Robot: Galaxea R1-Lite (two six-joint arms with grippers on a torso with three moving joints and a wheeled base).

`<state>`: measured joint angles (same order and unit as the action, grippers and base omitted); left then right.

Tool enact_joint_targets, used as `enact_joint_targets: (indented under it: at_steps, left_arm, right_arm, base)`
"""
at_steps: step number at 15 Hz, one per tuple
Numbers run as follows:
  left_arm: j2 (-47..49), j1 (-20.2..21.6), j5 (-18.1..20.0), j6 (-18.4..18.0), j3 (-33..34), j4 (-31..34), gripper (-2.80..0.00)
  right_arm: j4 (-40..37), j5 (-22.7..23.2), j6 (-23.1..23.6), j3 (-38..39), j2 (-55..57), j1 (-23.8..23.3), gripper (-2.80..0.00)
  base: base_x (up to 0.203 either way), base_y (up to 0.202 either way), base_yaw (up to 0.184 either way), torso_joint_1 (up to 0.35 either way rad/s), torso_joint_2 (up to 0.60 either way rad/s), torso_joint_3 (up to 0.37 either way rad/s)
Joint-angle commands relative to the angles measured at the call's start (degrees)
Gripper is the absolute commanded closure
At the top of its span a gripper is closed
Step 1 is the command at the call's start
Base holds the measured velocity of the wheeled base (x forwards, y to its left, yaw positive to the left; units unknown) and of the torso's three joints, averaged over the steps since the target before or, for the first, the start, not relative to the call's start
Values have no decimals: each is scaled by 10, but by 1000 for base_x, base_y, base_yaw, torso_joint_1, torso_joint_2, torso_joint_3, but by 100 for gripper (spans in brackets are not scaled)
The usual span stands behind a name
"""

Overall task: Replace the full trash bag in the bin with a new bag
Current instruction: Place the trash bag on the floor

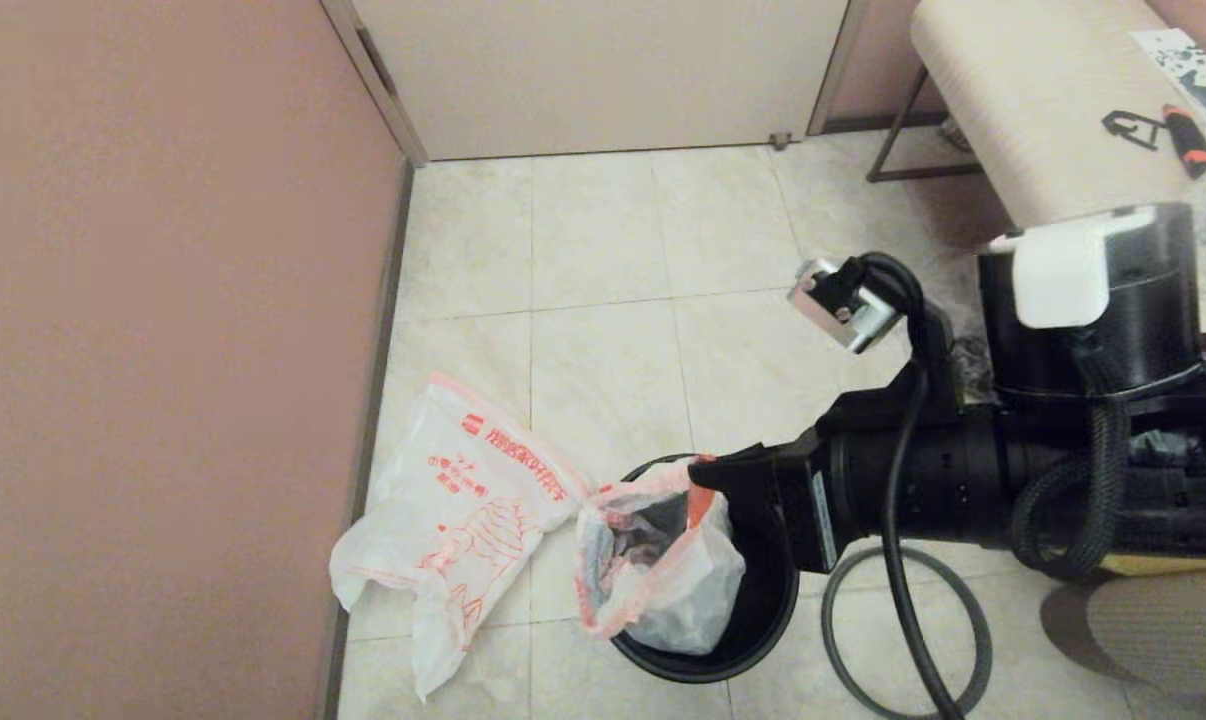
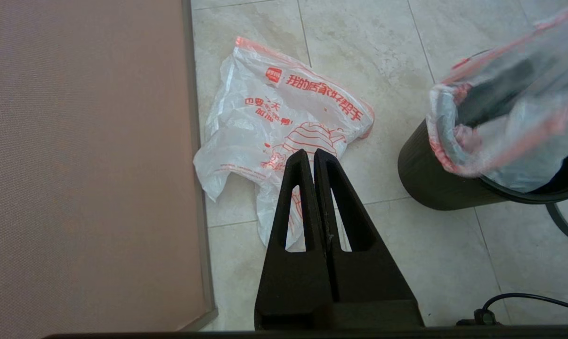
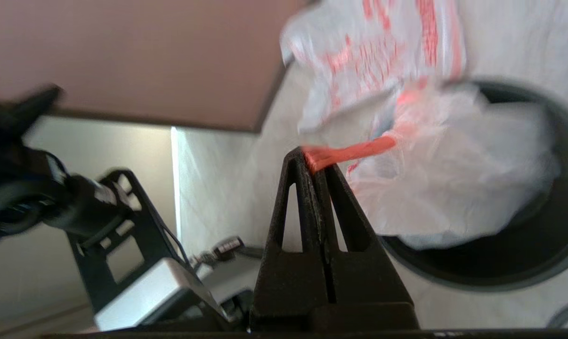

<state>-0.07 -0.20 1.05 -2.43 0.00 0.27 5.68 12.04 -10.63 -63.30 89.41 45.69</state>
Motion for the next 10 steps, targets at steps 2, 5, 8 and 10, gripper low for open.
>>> enact_joint_targets:
  at_steps: [2,5,8,10]
  left_arm:
    - [1,0,0,0,0,0,0]
    - [1,0,0,0,0,0,0]
    - [1,0,0,0,0,0,0]
    - [1,0,0,0,0,0,0]
  right_arm:
    - [-1,1,-1,-20,-31,7,0]
    - [-2,1,0,-41,-55,15,0]
    - [-37,-2,2,-113,-68,15,0]
    - [-87,-7,6,-207,-70,13,0]
  base:
    - [0,0,0,0,0,0]
    - [0,0,0,0,0,0]
    - [0,0,0,0,0,0]
    - [0,0,0,0,0,0]
